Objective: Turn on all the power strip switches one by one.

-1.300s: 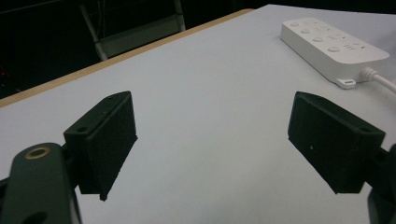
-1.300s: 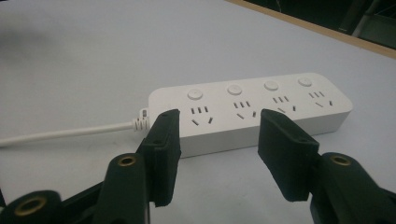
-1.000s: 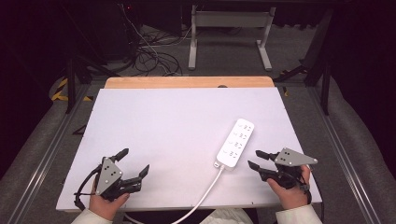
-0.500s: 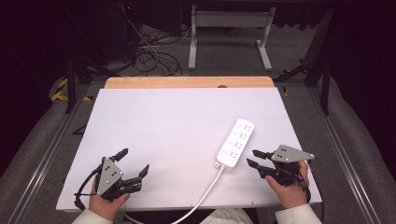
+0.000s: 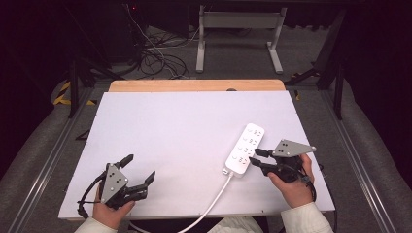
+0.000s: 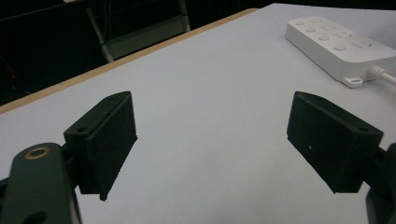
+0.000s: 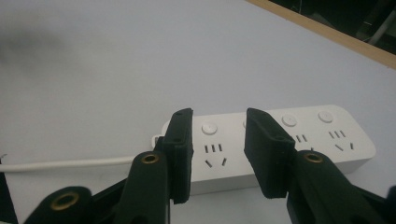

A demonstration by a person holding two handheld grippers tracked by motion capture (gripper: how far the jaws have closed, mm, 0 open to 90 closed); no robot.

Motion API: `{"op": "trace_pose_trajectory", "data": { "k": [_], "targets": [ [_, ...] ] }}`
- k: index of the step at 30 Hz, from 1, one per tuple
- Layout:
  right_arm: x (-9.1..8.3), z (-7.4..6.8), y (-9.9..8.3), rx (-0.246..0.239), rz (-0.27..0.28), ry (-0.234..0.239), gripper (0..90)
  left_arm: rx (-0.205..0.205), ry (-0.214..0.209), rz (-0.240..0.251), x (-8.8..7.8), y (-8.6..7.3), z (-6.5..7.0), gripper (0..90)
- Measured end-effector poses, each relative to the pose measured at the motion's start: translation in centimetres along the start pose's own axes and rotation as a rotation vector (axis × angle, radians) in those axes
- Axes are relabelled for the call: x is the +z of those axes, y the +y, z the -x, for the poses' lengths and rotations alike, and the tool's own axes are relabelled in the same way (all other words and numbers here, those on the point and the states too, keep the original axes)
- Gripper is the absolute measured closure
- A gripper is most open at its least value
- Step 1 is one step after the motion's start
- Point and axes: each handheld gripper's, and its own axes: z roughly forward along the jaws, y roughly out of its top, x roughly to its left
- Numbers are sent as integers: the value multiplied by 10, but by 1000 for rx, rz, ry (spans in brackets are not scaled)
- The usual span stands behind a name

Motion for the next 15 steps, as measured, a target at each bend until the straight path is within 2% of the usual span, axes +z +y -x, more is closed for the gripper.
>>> {"op": "trace_pose_trajectory", "data": {
  "k": [6, 9, 15],
  "targets": [
    [8, 3, 5, 9, -19, 2, 630, 0, -3, -2, 1, 0, 0, 164],
    [10, 5, 7, 14, -26, 12, 679, 0, -4, -3, 1, 0, 1, 164],
    [19, 6, 12, 31, -61, 52, 899, 2, -5, -4, 1, 0, 0, 164]
  ]
}}
